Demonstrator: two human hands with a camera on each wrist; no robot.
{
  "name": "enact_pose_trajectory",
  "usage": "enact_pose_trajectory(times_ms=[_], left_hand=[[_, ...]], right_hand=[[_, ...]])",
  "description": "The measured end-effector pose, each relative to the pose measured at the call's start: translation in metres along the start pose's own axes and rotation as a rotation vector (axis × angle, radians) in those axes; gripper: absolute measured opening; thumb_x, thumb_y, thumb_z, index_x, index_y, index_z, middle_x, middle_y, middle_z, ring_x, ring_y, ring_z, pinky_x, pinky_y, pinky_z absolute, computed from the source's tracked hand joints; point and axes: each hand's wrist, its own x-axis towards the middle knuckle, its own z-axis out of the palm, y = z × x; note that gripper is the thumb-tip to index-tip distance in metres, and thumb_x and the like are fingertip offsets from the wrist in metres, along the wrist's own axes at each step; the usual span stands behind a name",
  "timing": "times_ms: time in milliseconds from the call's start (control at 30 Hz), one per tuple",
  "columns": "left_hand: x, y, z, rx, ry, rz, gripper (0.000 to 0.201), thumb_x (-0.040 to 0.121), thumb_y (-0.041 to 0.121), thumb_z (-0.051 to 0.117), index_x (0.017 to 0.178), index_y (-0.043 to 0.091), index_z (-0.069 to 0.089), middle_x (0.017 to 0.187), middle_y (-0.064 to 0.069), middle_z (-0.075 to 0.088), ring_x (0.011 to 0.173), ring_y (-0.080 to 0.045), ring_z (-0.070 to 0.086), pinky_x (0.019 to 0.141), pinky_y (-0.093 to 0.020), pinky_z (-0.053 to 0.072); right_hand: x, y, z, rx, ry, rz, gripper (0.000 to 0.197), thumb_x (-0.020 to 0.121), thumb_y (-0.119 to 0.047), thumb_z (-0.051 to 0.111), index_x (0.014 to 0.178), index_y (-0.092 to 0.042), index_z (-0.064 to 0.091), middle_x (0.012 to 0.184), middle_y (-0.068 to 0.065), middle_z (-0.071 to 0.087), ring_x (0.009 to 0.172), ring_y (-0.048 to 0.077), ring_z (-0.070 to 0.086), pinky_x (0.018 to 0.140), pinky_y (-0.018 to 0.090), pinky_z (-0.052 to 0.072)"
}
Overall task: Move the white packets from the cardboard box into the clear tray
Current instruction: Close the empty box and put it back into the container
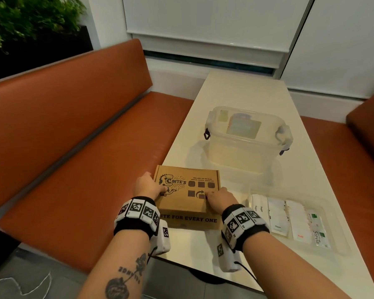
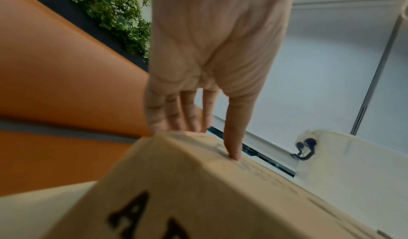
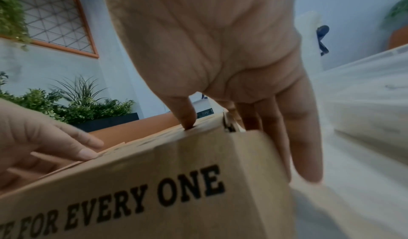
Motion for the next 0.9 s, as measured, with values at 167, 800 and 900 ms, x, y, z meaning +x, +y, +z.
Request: enact_pose_trajectory(times_ms=[167, 800, 900], left_hand=[[-0.002, 0.006, 0.002, 0.115, -0.098, -0.017, 0.030, 0.086, 0.035, 0.067, 0.080, 0.009, 0.056, 0.101, -0.015, 0.066, 0.092, -0.029, 0.063, 0.066, -0.029, 0.045], [-0.017, 0.142, -0.065, -0.221, 0.193, 0.316, 0.027, 0.083, 0.040, 0.068, 0.101, 0.029, 0.050, 0.102, 0.007, 0.056, 0.097, -0.017, 0.050, 0.090, -0.044, 0.044], [-0.015, 0.165, -0.063, -0.341, 0.147, 0.407, 0.024, 0.085, 0.036, 0.066, 0.104, 0.032, 0.053, 0.106, 0.013, 0.057, 0.111, -0.017, 0.050, 0.104, -0.058, 0.035]], right_hand=[[-0.004, -0.005, -0.003, 0.078, -0.047, -0.021, 0.038, 0.093, -0.029, 0.049, 0.125, -0.009, 0.047, 0.125, 0.012, 0.057, 0.105, 0.031, 0.059, 0.090, 0.041, 0.052], [-0.022, -0.039, -0.112, 0.316, 0.419, -0.426, 0.037, 0.095, -0.035, 0.049, 0.126, -0.016, 0.046, 0.120, 0.003, 0.062, 0.105, 0.022, 0.058, 0.086, 0.032, 0.048], [-0.018, -0.040, -0.133, 0.370, 0.501, -0.454, 0.036, 0.095, -0.031, 0.049, 0.128, -0.015, 0.047, 0.120, 0.004, 0.062, 0.107, 0.023, 0.058, 0.087, 0.032, 0.046]])
